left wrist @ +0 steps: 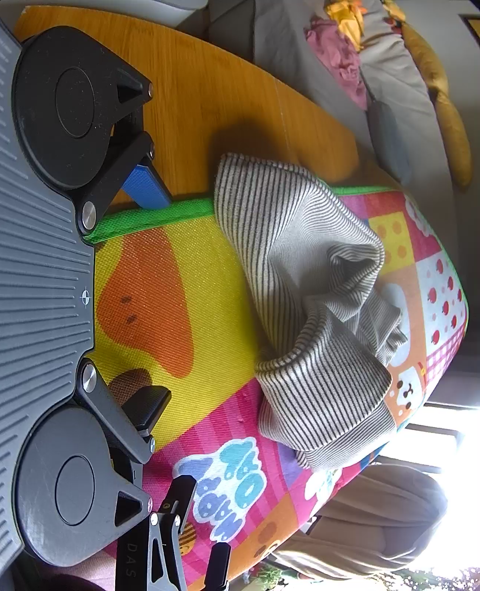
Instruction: Fold clothes
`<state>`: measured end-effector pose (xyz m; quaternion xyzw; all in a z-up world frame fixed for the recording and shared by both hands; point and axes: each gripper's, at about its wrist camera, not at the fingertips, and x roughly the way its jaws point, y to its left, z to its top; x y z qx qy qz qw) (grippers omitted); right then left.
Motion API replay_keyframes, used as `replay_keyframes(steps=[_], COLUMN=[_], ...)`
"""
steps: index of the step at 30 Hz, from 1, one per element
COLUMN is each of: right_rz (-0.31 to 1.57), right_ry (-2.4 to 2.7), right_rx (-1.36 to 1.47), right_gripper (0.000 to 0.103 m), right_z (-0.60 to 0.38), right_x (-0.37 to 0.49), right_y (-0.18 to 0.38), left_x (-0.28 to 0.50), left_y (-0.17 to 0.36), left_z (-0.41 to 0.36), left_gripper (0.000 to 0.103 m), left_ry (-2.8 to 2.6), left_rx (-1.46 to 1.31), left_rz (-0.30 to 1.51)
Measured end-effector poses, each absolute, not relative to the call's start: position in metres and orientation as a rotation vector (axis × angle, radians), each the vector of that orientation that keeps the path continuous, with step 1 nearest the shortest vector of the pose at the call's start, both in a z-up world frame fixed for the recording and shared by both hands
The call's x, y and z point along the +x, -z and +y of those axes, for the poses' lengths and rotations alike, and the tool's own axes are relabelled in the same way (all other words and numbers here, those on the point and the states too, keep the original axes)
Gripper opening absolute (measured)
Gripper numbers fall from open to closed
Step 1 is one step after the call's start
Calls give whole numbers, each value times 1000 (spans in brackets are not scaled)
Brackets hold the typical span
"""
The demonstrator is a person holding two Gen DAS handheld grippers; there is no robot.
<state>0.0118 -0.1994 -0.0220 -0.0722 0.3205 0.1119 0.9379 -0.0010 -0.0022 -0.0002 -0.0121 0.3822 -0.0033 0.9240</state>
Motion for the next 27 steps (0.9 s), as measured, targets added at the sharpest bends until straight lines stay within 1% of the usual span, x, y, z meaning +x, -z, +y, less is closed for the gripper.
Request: replay_keyframes(steps=[27], right_rz=[646], right_ry=[-231], right_rx=[-156], right_gripper=[103], right_z=[-198], right_x=[10], right_y=[22], left_x=[-2], left_y=[-4], left_z=[-2], left_gripper=[103], left_ry=[-5], left_rx=[24], left_rz=[745])
